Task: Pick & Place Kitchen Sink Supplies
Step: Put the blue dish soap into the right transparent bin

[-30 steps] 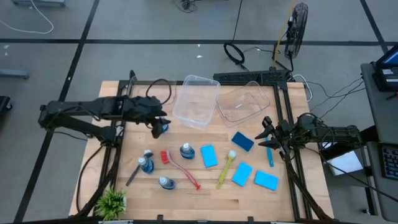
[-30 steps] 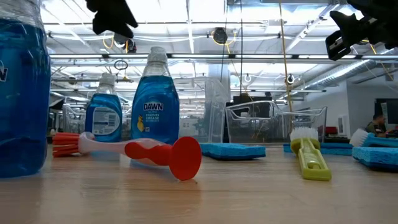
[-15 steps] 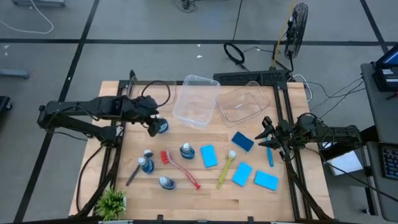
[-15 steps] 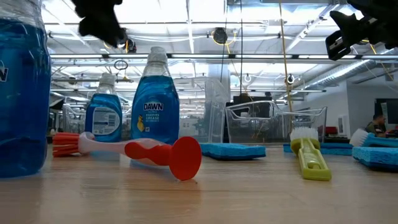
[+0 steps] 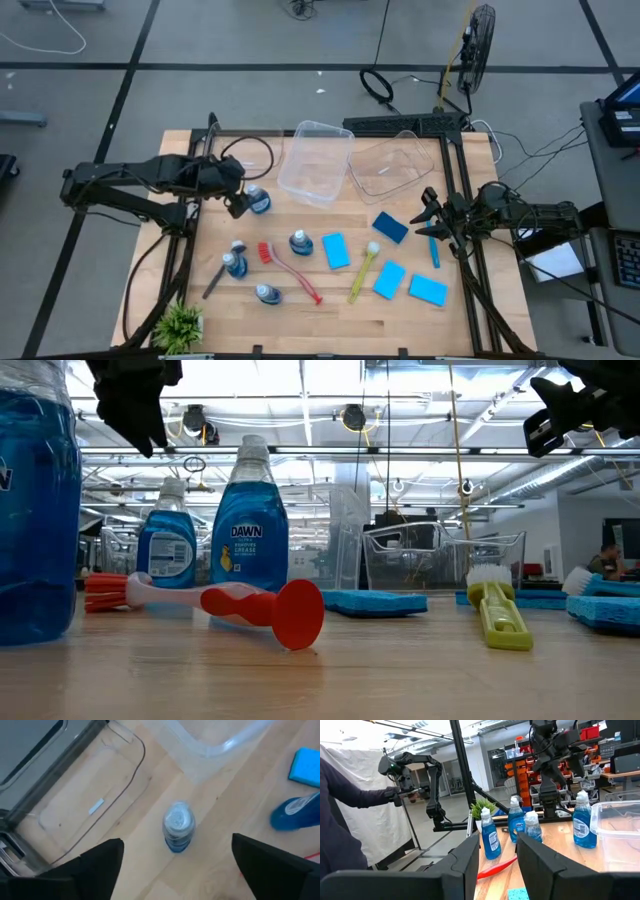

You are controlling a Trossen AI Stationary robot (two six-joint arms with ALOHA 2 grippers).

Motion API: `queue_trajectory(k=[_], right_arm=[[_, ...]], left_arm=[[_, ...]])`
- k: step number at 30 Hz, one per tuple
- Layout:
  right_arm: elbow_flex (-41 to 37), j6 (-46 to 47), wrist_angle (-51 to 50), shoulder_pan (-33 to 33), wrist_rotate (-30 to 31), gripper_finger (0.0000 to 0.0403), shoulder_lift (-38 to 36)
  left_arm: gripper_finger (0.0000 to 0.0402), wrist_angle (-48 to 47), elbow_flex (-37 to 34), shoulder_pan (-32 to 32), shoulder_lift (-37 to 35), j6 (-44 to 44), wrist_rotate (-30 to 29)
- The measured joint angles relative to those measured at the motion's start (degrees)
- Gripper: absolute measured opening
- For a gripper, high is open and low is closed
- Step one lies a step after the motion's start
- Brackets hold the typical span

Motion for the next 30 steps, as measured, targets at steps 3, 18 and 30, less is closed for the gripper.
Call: queue_trajectory(k=[3,18,30], right_arm=[[0.0,0.0,0.0,0.0,0.0,0.0116,0.0],[0.0,-0.1,0.0,0.0,0.0,0.0116,0.0],[0.0,-3.0,0.0,0.0,0.0,0.0116,0.0]], left_arm=[[0.0386,-0.6,-0.1,0.0,0.4,1.2,-1.6],[0.0378,-0.5,-0.1,-0.1,1.3,-4.1,-5.5],[0.0371,8.4,-5.0,-0.1,1.2,-3.6,-5.9]])
